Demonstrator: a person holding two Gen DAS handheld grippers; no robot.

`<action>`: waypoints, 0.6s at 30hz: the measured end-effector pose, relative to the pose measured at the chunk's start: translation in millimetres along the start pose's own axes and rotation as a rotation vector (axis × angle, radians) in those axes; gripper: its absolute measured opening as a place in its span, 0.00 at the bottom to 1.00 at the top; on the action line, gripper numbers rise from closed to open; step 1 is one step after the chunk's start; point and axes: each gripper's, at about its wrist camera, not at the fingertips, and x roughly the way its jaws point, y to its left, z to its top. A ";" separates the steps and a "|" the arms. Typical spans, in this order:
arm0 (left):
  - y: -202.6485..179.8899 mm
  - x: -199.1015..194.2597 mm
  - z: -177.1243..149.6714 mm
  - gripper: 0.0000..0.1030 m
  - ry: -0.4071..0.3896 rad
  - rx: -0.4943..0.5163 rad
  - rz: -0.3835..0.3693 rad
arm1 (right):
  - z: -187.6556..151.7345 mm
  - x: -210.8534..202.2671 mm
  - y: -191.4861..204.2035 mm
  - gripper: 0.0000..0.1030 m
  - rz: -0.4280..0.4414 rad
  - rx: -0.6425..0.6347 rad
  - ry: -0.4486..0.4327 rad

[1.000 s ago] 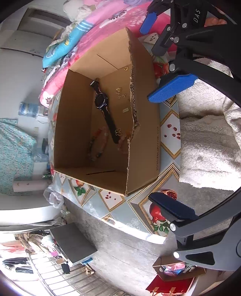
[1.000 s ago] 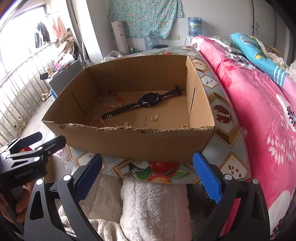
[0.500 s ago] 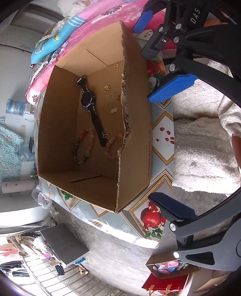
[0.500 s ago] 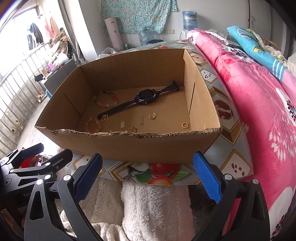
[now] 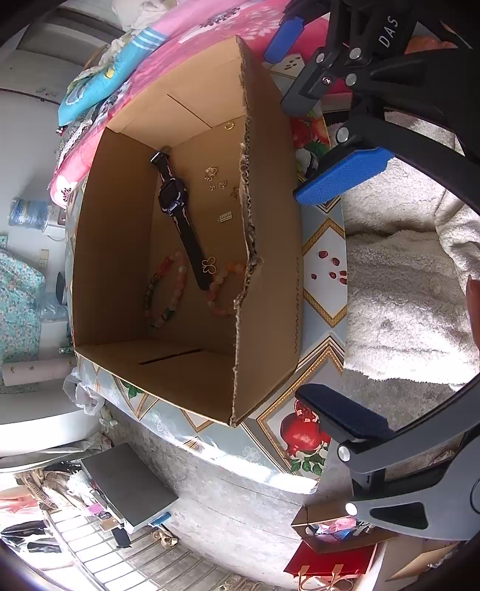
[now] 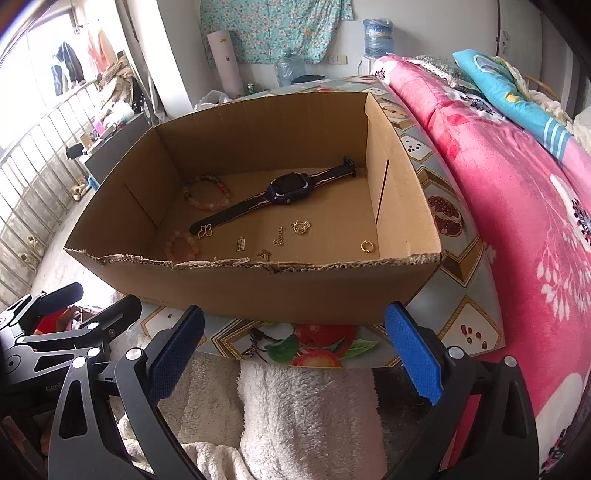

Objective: Organize jewelry

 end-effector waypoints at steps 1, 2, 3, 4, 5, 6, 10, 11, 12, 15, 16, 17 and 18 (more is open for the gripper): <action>-0.6 0.4 0.0 0.91 0.001 0.000 0.007 | -0.3 0.5 0.0 0.93 -0.001 0.001 0.001; -0.7 0.7 0.1 0.91 0.002 0.001 0.011 | -0.5 1.1 -0.1 0.93 -0.002 0.002 0.003; -0.9 1.2 0.2 0.91 0.004 0.001 0.012 | -0.6 2.0 -0.6 0.93 -0.001 0.004 0.005; -0.5 1.5 0.3 0.91 0.007 0.001 0.012 | -0.8 2.4 -1.2 0.93 0.000 0.006 0.006; -0.6 2.1 0.6 0.91 0.009 0.001 0.012 | -1.4 2.7 -1.2 0.93 0.001 0.007 0.007; -1.0 2.2 0.6 0.91 0.010 0.002 0.013 | -1.4 3.2 -1.4 0.93 0.000 0.008 0.008; -1.9 2.8 1.0 0.91 0.011 0.005 0.017 | -1.5 4.6 -2.3 0.93 -0.001 0.009 0.009; -2.3 3.0 1.1 0.91 0.012 0.006 0.018 | -1.4 4.9 -2.6 0.93 -0.003 0.008 0.010; -2.3 3.2 1.2 0.91 0.013 0.006 0.018 | -1.4 5.1 -2.7 0.93 -0.004 0.007 0.009; -2.9 4.0 1.7 0.91 0.017 0.007 0.017 | -1.4 5.5 -3.1 0.93 -0.003 0.009 0.011; -3.0 4.3 2.0 0.91 0.018 0.007 0.017 | -1.2 5.2 -2.7 0.93 -0.003 0.010 0.011; -3.1 4.4 2.1 0.91 0.018 0.007 0.017 | -1.3 5.4 -3.0 0.93 -0.002 0.011 0.012; -3.2 4.4 2.1 0.91 0.018 0.007 0.017 | -1.4 5.7 -3.5 0.93 -0.001 0.012 0.013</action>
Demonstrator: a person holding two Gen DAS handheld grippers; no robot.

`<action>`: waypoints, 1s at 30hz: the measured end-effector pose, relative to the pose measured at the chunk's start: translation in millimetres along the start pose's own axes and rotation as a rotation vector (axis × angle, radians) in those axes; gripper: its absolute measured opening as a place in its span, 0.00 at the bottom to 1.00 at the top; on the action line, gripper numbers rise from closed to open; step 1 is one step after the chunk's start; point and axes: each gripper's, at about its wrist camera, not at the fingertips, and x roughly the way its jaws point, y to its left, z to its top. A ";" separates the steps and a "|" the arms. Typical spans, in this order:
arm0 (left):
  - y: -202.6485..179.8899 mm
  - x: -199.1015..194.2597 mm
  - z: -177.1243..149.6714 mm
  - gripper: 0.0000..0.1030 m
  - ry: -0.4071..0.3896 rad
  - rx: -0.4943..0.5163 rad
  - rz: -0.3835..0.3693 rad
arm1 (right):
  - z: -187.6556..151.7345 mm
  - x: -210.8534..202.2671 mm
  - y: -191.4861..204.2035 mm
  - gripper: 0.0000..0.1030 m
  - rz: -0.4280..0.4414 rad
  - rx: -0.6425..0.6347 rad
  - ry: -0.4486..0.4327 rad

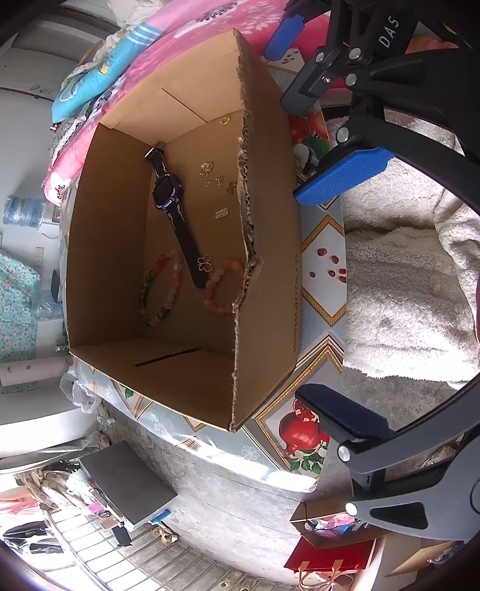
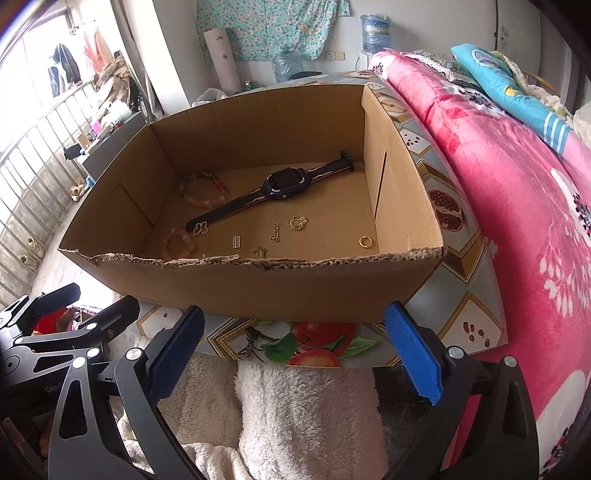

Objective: Organize jewelry

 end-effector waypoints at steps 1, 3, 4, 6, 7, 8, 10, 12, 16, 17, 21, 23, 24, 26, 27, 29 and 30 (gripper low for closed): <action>-0.1 -0.1 0.0 0.91 -0.001 0.000 0.001 | 0.3 0.0 -0.5 0.93 -0.001 0.000 0.001; 0.0 0.0 0.1 0.91 0.000 0.000 -0.001 | 0.6 0.0 -0.5 0.93 -0.002 0.000 0.002; 0.1 0.5 0.1 0.91 0.002 -0.001 -0.002 | 0.6 0.0 -0.3 0.93 -0.002 -0.001 0.002; -0.1 1.5 0.1 0.91 0.004 -0.001 -0.003 | 0.8 0.5 0.1 0.93 -0.004 -0.002 0.003; -0.1 2.0 0.2 0.91 0.006 -0.001 -0.004 | 1.0 0.8 0.0 0.93 -0.004 -0.001 0.005; -0.2 2.4 0.3 0.91 0.007 -0.001 -0.004 | 1.0 0.8 -0.2 0.93 -0.003 0.000 0.005; 0.0 2.9 0.1 0.91 0.008 -0.001 -0.005 | 1.8 1.4 -0.5 0.93 -0.002 0.000 0.007; 0.2 3.3 0.2 0.91 0.009 -0.001 -0.006 | 1.9 1.4 -0.5 0.93 -0.003 -0.001 0.007; 0.4 3.4 0.4 0.91 0.009 -0.001 -0.007 | 1.8 1.4 -0.3 0.93 -0.003 -0.001 0.008; 0.3 3.5 0.4 0.91 0.010 -0.002 -0.007 | 1.8 1.5 -0.2 0.93 -0.004 -0.002 0.009; 0.9 3.8 0.7 0.91 0.011 -0.002 -0.008 | 1.8 1.4 -0.1 0.93 -0.003 0.000 0.010; 0.7 3.9 0.7 0.91 0.011 -0.002 -0.008 | 1.7 1.7 0.2 0.93 -0.003 0.001 0.010; 0.6 3.8 0.5 0.91 0.010 -0.002 -0.008 | 1.8 2.0 0.3 0.93 -0.004 0.000 0.010; 0.8 3.8 0.7 0.91 0.011 -0.002 -0.008 | 2.0 2.4 0.1 0.93 -0.004 -0.001 0.010; 0.8 3.7 0.7 0.91 0.011 -0.002 -0.008 | 1.9 2.6 0.1 0.93 -0.004 -0.002 0.010; 0.8 3.9 0.7 0.91 0.011 -0.002 -0.007 | 2.2 2.7 0.1 0.93 -0.004 -0.002 0.010; 0.9 3.8 0.8 0.91 0.012 -0.002 -0.008 | 2.2 2.6 0.1 0.93 -0.004 -0.002 0.011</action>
